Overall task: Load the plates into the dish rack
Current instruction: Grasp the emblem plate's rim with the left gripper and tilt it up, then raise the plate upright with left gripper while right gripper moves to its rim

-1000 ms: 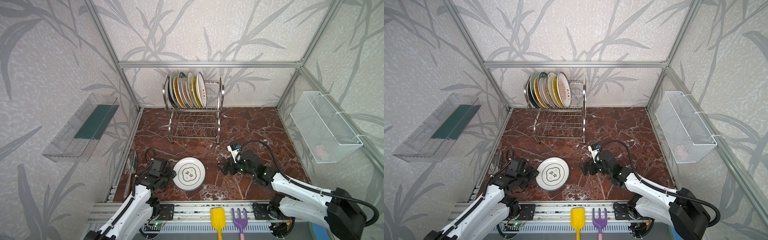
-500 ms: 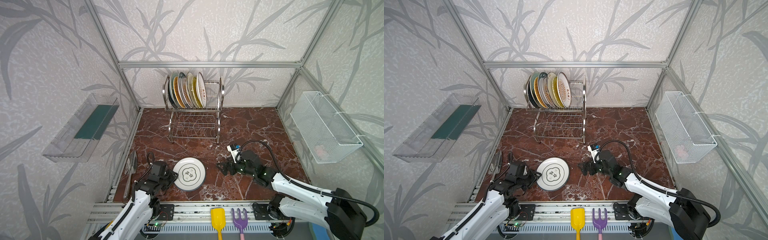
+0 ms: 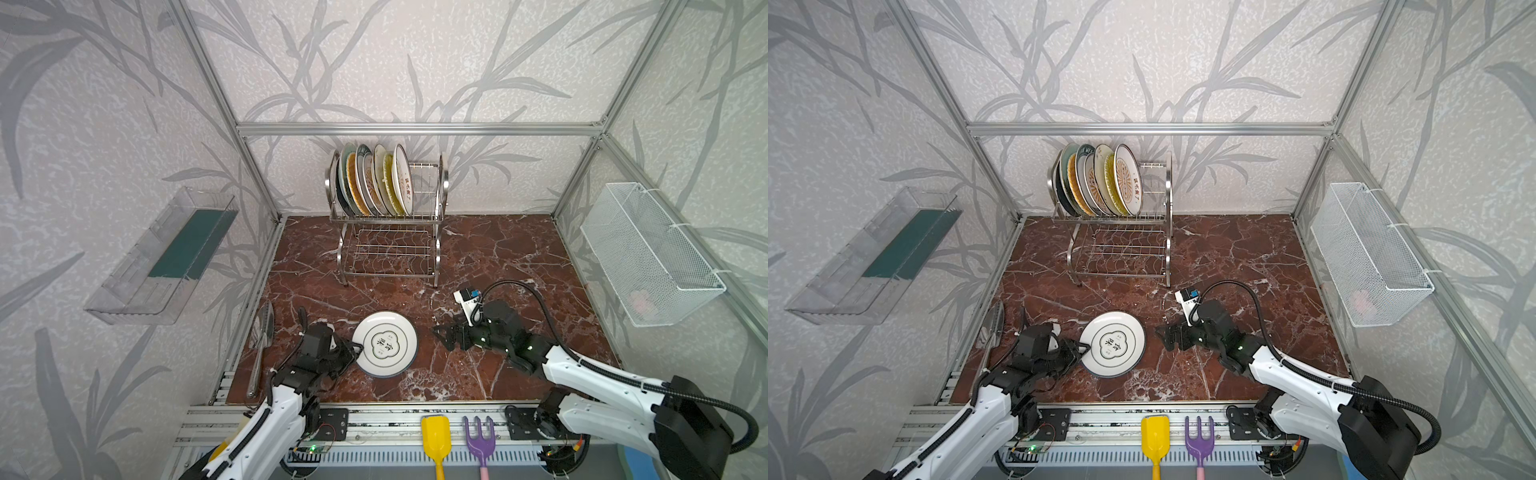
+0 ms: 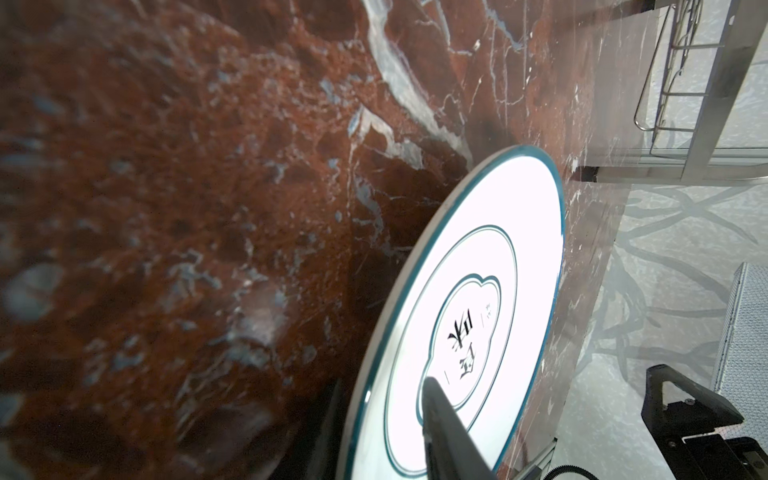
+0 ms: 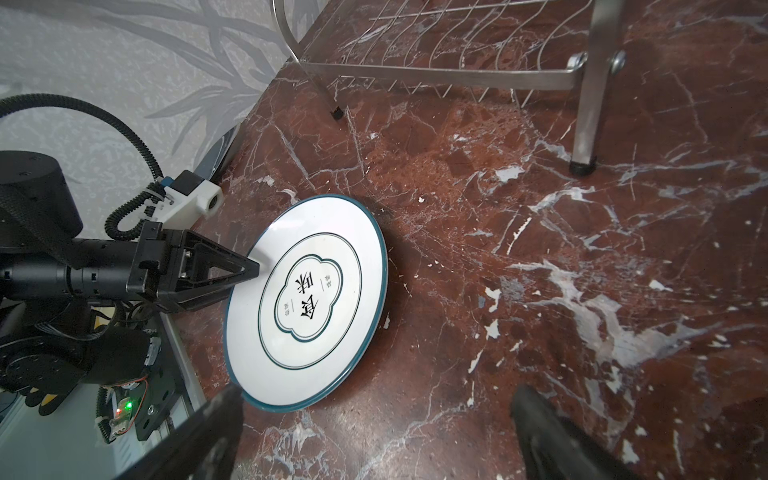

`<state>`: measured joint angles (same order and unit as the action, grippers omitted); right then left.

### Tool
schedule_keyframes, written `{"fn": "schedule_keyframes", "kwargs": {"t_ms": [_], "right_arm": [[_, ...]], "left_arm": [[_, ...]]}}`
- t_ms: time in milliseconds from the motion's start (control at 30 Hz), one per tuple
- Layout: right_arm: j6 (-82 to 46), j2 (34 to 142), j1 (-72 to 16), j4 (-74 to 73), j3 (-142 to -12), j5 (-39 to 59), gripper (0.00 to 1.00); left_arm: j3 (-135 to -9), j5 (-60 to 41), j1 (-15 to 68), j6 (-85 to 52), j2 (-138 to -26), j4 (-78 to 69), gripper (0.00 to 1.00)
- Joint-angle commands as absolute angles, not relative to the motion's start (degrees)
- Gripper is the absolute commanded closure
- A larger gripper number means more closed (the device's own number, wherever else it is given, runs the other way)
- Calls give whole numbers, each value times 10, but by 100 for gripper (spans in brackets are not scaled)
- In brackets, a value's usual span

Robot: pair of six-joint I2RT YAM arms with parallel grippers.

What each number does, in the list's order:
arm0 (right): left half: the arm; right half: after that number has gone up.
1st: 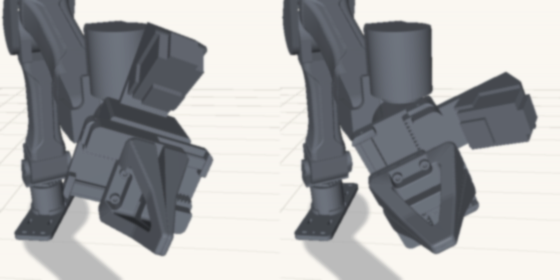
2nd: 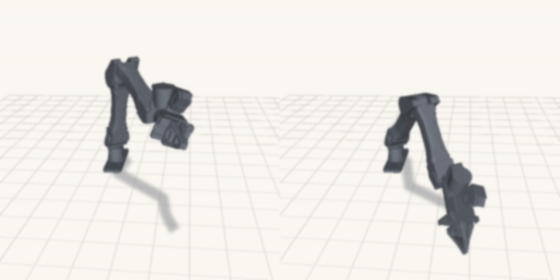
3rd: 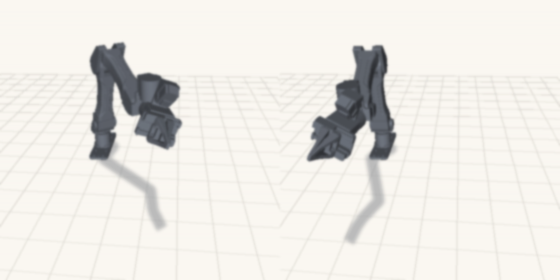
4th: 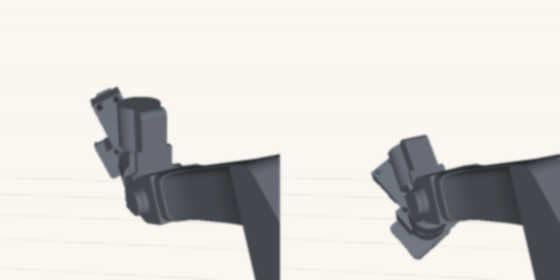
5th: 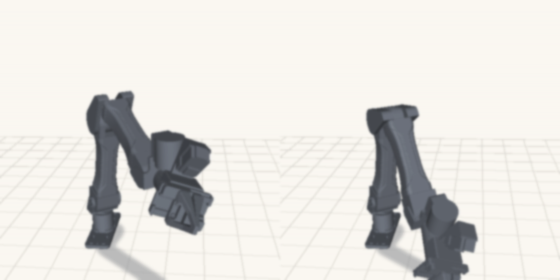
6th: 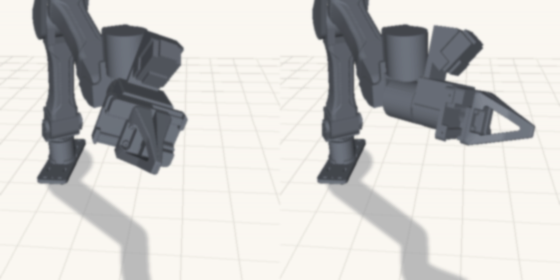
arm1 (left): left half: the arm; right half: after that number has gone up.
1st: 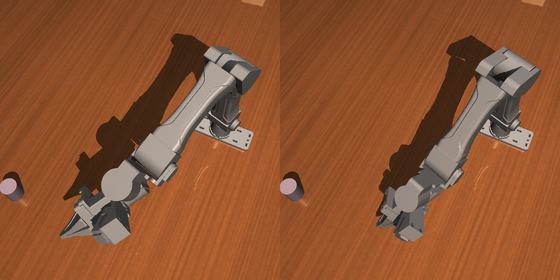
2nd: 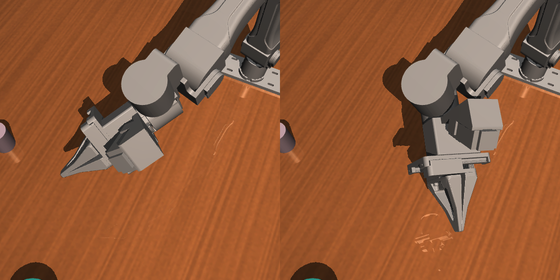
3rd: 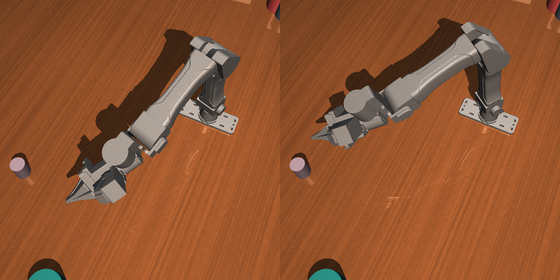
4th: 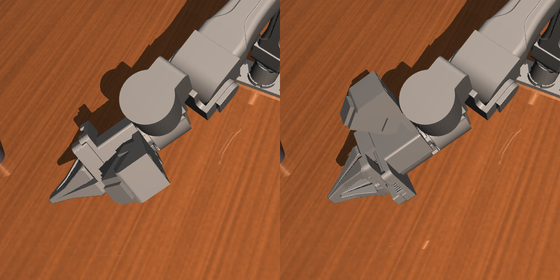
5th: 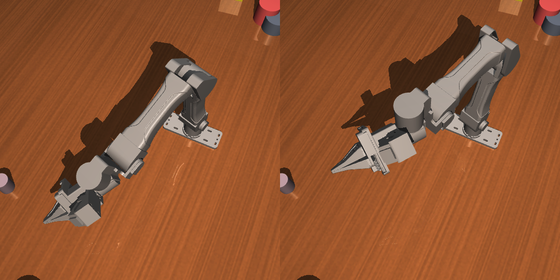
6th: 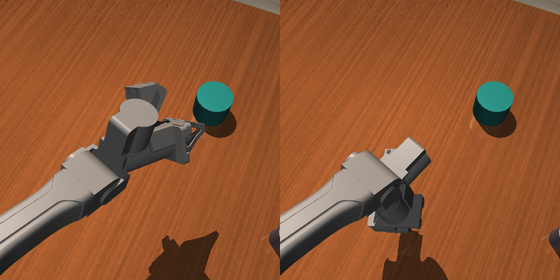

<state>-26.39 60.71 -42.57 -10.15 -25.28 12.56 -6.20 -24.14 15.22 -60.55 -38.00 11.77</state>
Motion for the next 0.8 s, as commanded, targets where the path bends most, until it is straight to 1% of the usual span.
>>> {"fn": "schedule_keyframes", "kwargs": {"t_ms": [0,67,233,367,633,767], "right_arm": [[-265,604,-424,-119,-246,130,1],[-265,604,-424,-120,-246,132,1],[-265,604,-424,-144,-240,154,1],[-274,610,-424,-189,-230,193,1],[-292,648,-425,-248,-224,241,1],[-292,657,-426,-271,-222,258,1]], "left_arm": [[-46,-257,152,-606,-390,92,70],[-46,-260,151,-603,-397,77,74],[-45,-266,152,-600,-428,36,77],[-40,-265,152,-600,-443,10,80],[-42,-258,155,-595,-464,-10,89],[-43,-259,155,-602,-460,-25,96]]}}
